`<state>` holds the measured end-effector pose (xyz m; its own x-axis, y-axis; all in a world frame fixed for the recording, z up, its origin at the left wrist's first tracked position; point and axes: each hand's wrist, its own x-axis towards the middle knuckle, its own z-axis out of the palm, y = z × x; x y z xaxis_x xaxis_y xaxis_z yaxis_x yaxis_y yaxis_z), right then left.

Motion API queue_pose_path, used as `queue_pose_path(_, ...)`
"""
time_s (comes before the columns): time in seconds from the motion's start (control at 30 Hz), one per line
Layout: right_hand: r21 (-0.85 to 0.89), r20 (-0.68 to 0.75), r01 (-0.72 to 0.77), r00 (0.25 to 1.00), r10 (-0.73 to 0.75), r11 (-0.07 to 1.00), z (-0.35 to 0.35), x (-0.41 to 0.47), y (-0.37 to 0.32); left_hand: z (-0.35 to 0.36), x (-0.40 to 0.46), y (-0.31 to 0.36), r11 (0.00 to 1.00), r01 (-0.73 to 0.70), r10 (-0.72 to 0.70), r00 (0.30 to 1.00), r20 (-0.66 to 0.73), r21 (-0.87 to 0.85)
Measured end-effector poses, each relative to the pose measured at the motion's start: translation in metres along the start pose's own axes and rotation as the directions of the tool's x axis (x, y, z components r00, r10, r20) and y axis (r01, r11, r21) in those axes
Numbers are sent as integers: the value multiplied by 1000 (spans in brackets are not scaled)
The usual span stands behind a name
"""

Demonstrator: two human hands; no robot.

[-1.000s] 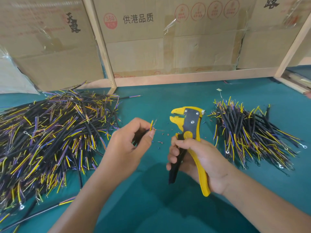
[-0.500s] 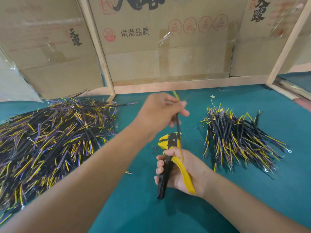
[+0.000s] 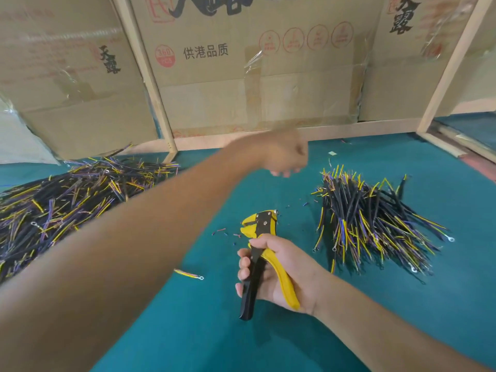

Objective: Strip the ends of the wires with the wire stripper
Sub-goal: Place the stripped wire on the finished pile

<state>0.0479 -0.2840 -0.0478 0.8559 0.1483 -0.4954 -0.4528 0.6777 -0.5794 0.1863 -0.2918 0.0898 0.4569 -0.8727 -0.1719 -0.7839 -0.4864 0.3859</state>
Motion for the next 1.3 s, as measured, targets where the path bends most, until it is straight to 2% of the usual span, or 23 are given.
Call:
queue_pose_path(0.07, 51, -6, -15, 1000, 15, 999, 3, -2, -2, -21, -25, -32, 977, 33, -74, 979, 191, 210)
queue_pose_path(0.17, 49, -7, -12, 1000, 13, 999, 5, -1, -1, -26, -73, -83, 902, 134, -305, 871, 386, 411)
queue_pose_path(0.2, 50, -12, -15, 1000, 15, 999, 5, 0, -1, -22, -85, -98, 893, 162, -337, 858, 387, 420)
queue_pose_path(0.33, 74, -25, -25, 999, 26, 997, 5, -1, -2, -11, -134, -137, 934, 220, -313, 883, 350, 281)
queue_pose_path(0.47, 76, 3, -36, 999, 35, 996, 2, 4, -1, 28, -161, -162, 935, 178, -298, 864, 406, 307)
queue_pose_path(0.67, 60, 31, -14, 999, 12, 998, -4, 12, 0, 43, -170, -169, 973, 134, -189, 928, 321, 186)
queue_pose_path(0.73, 61, 52, -19, 999, 16, 998, -7, 15, 1, 47, -169, -167, 946, 94, -192, 933, 303, 309)
queue_pose_path(0.83, 66, 89, -24, 996, 18, 998, -11, 19, 1, 61, -161, -158, 829, 20, -177, 958, 228, 558)
queue_pose_path(0.9, 64, 72, -21, 997, 17, 998, -12, 22, 1, 65, -156, -152, 819, 9, -93, 989, 117, 574)
queue_pose_path(0.97, 76, 73, -24, 997, 18, 997, -12, 24, 1, 61, -153, -150, 919, 17, 26, 994, -104, 393)
queue_pose_path(1.0, 78, 92, -23, 996, 16, 997, -13, 24, 1, 58, -151, -147, 972, 8, 57, 961, -272, 233)
queue_pose_path(1.03, 75, 121, -23, 993, 14, 997, -15, 23, 1, 57, -149, -144, 998, -30, 47, 894, -445, 46)
queue_pose_path(1.07, 70, 148, -27, 989, 16, 997, -16, 23, 1, 59, -147, -138, 976, -114, -17, 809, -588, -184)
queue_pose_path(1.1, 65, 167, -31, 986, 20, 997, -17, 23, 1, 65, -144, -132, 866, -243, -127, 738, -663, -437)
queue_pose_path(1.13, 60, 172, -32, 985, 21, 998, -18, 23, 1, 74, -140, -125, 675, -374, -243, 701, -670, -636)
queue_pose_path(1.17, 55, 165, -28, 986, 19, 998, -18, 24, 1, 85, -135, -120, 473, -456, -338, 697, -633, -754)
queue_pose_path(1.2, 53, 152, -24, 988, 15, 998, -19, 26, 1, 97, -131, -117, 316, -486, -400, 711, -579, -815)
queue_pose_path(1.23, 54, 144, -20, 989, 12, 998, -20, 28, 1, 107, -127, -116, 223, -478, -434, 731, -526, -849)
queue_pose_path(1.3, 52, 151, -19, 989, 11, 998, -23, 32, 1, 122, -120, -120, 163, -440, -441, 768, -464, -883)
